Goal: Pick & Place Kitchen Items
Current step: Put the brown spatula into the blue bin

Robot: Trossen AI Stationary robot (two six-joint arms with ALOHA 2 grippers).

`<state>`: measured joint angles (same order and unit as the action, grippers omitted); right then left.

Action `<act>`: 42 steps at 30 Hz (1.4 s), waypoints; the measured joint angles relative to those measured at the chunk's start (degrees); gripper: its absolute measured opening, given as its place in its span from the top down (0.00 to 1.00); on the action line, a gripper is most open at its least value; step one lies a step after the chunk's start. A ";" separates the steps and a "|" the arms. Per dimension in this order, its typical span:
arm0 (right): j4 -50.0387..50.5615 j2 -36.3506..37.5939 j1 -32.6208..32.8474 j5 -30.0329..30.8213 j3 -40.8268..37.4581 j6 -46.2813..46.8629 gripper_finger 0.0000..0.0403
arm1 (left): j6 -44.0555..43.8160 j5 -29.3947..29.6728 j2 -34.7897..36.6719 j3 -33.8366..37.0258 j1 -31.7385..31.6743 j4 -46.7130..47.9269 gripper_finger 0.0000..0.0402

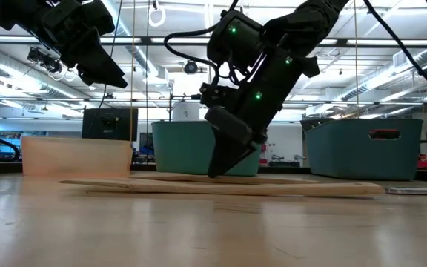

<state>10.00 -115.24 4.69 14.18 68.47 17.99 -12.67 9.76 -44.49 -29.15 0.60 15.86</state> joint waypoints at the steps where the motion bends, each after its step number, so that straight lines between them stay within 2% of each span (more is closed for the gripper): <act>1: -1.06 0.00 -0.01 -0.69 -0.42 0.03 0.64 | 0.00 0.00 0.00 0.00 0.00 0.00 0.55; 12: -7.81 0.39 0.09 -0.74 -6.36 3.63 0.64 | 0.00 0.01 -0.02 0.00 0.01 0.00 0.55; 26: -7.91 0.26 0.28 -0.93 -6.67 3.60 0.64 | -0.02 0.01 -0.02 0.00 0.01 0.00 0.55; 42: -6.88 0.11 0.26 -1.62 -6.78 4.08 0.77 | -0.03 0.00 -0.02 0.00 0.00 0.00 0.55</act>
<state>3.11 -115.13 4.95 12.56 61.69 22.07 -12.70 9.76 -44.51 -29.15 0.60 15.86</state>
